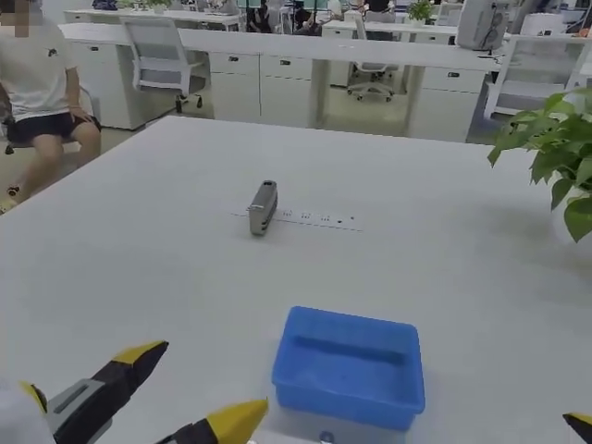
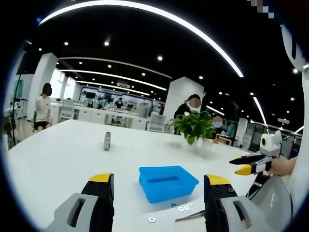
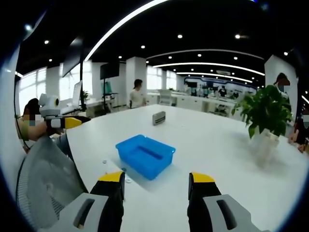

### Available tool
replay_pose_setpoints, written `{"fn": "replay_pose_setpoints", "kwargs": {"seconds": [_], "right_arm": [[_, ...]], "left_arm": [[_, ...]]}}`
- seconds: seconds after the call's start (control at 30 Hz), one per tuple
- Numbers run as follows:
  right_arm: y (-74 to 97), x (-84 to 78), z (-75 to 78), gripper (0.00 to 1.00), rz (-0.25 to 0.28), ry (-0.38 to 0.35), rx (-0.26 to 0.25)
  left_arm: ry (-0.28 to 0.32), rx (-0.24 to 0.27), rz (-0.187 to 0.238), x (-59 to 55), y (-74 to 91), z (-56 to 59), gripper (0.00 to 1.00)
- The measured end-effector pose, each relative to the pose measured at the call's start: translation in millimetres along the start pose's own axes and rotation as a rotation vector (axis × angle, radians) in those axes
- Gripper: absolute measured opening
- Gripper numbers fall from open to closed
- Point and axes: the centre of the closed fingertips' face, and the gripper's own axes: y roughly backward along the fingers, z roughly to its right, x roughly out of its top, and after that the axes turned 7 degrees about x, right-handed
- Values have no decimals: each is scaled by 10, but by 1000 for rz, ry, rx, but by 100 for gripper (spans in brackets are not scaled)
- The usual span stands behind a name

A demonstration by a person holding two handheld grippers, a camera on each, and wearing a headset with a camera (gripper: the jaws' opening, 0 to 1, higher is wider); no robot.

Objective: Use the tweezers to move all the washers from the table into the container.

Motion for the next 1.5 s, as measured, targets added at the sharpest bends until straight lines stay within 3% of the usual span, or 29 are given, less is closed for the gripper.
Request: {"fn": "replay_pose_setpoints", "kwargs": {"seconds": [0.13,0.17,0.23,0.3,0.37,0.4,0.43,0.53,0.57,0.67,0.77,0.9,0.97,1.2,1.5], "right_arm": [[13,-19,44,49,-9,1,-10],[28,-48,80,49,-33,18,-25],[21,-93,97,48,-75,41,-25],[7,-154,87,44,-129,49,-19],[-26,-174,66,39,-151,52,-8],[-61,-194,50,37,-162,15,-3],[-103,-210,2,36,-167,-11,25],[-275,-384,-138,34,-243,-33,112],[-320,-411,-197,33,-255,-35,139],[-442,-480,-374,30,-292,-25,220],[-534,-633,-536,23,-368,-30,301],[-628,-771,-670,22,-427,-23,367],[-662,-801,-700,21,-436,-14,375],[-721,-922,-834,20,-488,0,424],[-735,-986,-850,21,-515,27,436]], "left_arm": [[-5,-18,-30,-46,-13,30,76],[-7,-26,-47,-74,-20,41,76],[-12,-48,-114,-179,-25,72,76],[-26,-77,-206,-313,-25,104,74],[-70,-92,-317,-471,-6,98,67],[-99,-110,-359,-535,-4,113,64],[-115,-124,-376,-567,-12,129,62],[-243,-221,-505,-761,-16,187,56],[-255,-233,-514,-777,-24,199,52],[-334,-337,-599,-921,-56,309,43],[-432,-399,-671,-1063,-115,357,38],[-472,-465,-709,-1168,-187,459,31],[-501,-503,-740,-1240,-238,512,28],[-634,-581,-821,-1458,-331,543,22],[-835,-677,-812,-1550,-403,584,10]]}}
